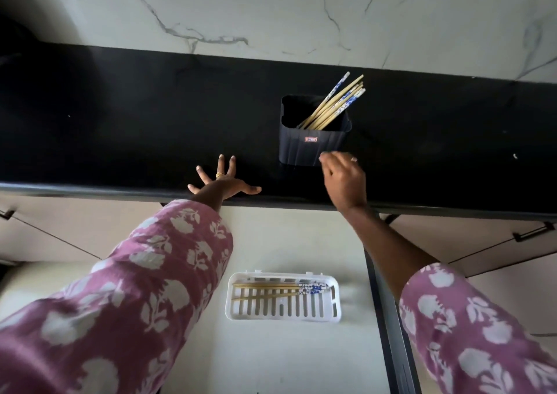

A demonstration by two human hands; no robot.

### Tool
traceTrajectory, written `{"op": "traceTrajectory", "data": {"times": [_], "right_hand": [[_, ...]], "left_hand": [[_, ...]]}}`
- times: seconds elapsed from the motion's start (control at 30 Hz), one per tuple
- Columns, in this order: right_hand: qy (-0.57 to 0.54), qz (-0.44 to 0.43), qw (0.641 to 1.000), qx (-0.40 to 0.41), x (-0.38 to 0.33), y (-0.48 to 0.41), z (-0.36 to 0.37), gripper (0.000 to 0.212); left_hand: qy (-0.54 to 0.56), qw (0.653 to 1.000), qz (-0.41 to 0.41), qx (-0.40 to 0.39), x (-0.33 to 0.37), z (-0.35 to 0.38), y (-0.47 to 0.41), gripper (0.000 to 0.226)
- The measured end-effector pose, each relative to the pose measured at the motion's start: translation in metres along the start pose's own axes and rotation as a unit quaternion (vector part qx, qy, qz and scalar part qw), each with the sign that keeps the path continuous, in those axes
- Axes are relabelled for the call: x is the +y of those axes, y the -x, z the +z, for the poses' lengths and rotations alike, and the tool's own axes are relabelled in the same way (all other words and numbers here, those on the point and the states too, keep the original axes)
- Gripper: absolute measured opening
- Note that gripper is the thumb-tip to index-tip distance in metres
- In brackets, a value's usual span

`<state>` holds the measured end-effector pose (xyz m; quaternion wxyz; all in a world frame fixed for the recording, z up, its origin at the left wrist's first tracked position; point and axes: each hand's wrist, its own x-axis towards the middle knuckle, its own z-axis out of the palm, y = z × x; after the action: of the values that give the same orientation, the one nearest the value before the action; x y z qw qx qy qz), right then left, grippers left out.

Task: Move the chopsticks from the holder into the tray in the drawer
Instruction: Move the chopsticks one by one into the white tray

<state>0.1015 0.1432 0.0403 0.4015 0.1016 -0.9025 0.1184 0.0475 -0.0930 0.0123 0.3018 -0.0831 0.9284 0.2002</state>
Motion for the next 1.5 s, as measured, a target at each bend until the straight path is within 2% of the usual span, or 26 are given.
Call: {"op": "traceTrajectory", "data": {"times": [0.1, 0.17, 0.33, 0.5, 0.67, 0.77, 0.93, 1.2, 1.33, 1.43, 1.5], "right_hand": [[-0.018, 0.090, 0.995, 0.035, 0.015, -0.038, -0.002, 0.006], [-0.027, 0.175, 0.984, 0.011, 0.025, -0.060, -0.001, 0.016], [-0.061, 0.410, 0.910, -0.023, 0.049, -0.104, 0.008, 0.028], [-0.164, 0.514, 0.841, -0.030, 0.073, -0.133, 0.026, 0.033], [-0.202, 0.593, 0.779, -0.024, 0.093, -0.146, 0.049, 0.043], [-0.219, 0.616, 0.756, -0.017, 0.101, -0.147, 0.057, 0.046], [-0.250, 0.623, 0.741, -0.010, 0.102, -0.148, 0.062, 0.038], [-0.262, 0.560, 0.781, 0.083, 0.082, -0.155, 0.021, 0.019], [-0.272, 0.524, 0.796, 0.134, 0.073, -0.163, -0.014, 0.017], [-0.278, 0.495, 0.806, 0.169, 0.064, -0.166, -0.038, 0.018], [-0.289, 0.490, 0.799, 0.194, 0.053, -0.164, -0.052, 0.017]], "left_hand": [[0.002, 1.000, -0.001, -0.002, 0.001, 0.000, -0.002, 0.110], [0.002, 1.000, -0.004, -0.003, 0.001, 0.000, -0.003, 0.111], [0.000, 1.000, -0.010, -0.006, -0.001, 0.002, -0.010, 0.113], [-0.002, 1.000, -0.015, -0.005, -0.002, 0.003, -0.016, 0.115], [0.002, 1.000, -0.015, -0.008, -0.002, 0.003, -0.018, 0.115], [-0.002, 1.000, -0.017, -0.006, -0.002, 0.003, -0.017, 0.115], [-0.007, 1.000, -0.015, -0.007, -0.003, 0.002, -0.019, 0.114], [0.022, 0.999, -0.003, 0.024, -0.006, 0.007, -0.013, 0.108], [0.106, 0.993, -0.005, 0.047, -0.009, 0.000, -0.010, 0.089], [0.226, 0.971, -0.030, 0.065, 0.003, -0.013, -0.006, 0.082], [0.278, 0.957, -0.017, 0.078, 0.018, -0.021, 0.001, 0.077]]}}
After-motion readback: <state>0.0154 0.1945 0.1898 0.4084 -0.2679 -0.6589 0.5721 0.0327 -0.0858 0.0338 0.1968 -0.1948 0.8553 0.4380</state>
